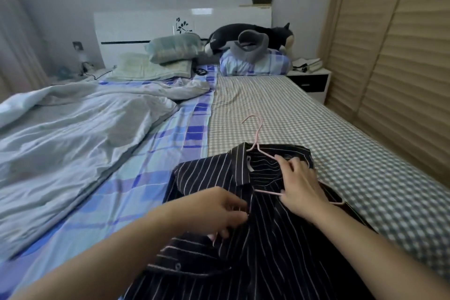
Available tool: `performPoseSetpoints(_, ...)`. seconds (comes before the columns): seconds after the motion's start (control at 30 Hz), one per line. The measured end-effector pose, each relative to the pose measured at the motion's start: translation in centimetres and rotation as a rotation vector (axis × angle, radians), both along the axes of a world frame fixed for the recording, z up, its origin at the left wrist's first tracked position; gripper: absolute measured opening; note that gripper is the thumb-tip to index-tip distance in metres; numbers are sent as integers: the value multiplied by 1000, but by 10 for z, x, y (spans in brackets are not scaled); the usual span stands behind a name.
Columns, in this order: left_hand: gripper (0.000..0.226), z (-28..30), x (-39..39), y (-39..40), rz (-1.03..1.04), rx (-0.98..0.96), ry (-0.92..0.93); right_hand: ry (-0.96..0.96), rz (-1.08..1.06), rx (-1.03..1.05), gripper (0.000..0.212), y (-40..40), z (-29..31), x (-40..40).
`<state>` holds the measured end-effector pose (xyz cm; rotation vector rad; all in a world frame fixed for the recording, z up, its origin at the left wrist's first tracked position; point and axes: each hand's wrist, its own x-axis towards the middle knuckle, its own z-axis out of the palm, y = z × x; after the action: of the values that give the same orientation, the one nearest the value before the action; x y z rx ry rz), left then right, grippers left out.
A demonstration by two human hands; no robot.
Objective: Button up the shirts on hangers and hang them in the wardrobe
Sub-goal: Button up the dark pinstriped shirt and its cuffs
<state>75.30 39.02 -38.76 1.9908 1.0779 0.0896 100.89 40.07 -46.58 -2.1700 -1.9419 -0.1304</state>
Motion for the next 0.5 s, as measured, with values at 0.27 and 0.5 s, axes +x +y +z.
performPoseSetpoints(0.27,45,-40,-74,124,558,228,-191,58,57,249,90,9,-2,5)
performPoseSetpoints(0.5,48,-73,-123,92,423,-487,-360,124,-5,256,94,12,5,17)
